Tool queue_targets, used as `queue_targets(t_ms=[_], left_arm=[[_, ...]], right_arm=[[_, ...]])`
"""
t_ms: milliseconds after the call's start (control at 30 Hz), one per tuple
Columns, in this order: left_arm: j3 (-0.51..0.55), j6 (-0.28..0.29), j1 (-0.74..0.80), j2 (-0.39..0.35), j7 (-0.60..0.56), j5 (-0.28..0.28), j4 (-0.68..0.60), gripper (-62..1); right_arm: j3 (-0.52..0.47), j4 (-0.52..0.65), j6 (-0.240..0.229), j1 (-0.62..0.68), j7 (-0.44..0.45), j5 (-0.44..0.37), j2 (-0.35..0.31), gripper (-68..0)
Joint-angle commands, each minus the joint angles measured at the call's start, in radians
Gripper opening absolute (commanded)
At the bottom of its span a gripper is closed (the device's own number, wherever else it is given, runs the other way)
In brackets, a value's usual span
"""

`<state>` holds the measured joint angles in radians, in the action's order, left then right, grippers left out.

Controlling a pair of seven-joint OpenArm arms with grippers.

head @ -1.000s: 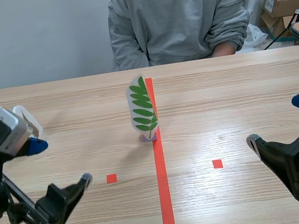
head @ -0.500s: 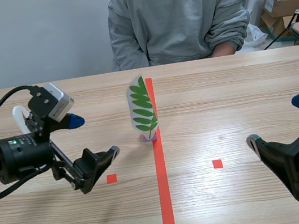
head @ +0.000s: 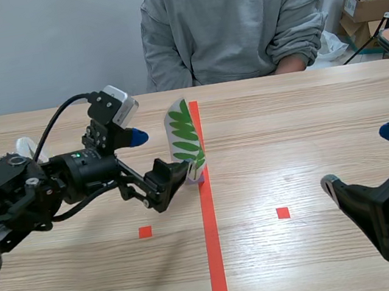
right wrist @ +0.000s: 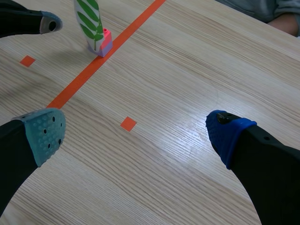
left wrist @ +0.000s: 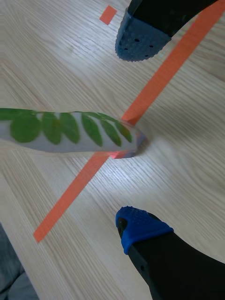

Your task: Do the leaf sorting experiment

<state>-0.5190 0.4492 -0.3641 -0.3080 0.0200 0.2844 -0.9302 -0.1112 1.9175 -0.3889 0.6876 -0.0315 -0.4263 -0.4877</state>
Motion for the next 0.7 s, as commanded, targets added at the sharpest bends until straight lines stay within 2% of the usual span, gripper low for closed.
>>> queue_targets(t_ms=[0,167,333,567,667], left_arm=[[-0.002,0.004,-0.029,0.025,-0.023,0.006,0.004,1.4],[-0.022,0.003,-0.077,0.085,-0.031,-0.002,0.077,1.4],[-0.042,0.004,-0.105,0.133,-0.033,-0.053,0.130,1.4],[-0.057,0.003,-0.104,0.141,-0.052,-0.142,0.138,1.4],[-0.057,0.003,-0.104,0.138,-0.054,-0.149,0.139,1.4]], right_arm=[[-0.013,0.003,0.000,-0.010,0.015,-0.007,-0.002,-5.6],[-0.013,0.003,0.000,-0.010,0.015,-0.007,-0.002,-5.6],[-0.013,0.003,0.000,-0.010,0.015,-0.007,-0.002,-5.6],[-0.013,0.003,0.000,-0.012,0.014,-0.007,-0.002,-5.6],[-0.013,0.003,0.000,-0.015,0.014,-0.007,-0.002,-5.6]])
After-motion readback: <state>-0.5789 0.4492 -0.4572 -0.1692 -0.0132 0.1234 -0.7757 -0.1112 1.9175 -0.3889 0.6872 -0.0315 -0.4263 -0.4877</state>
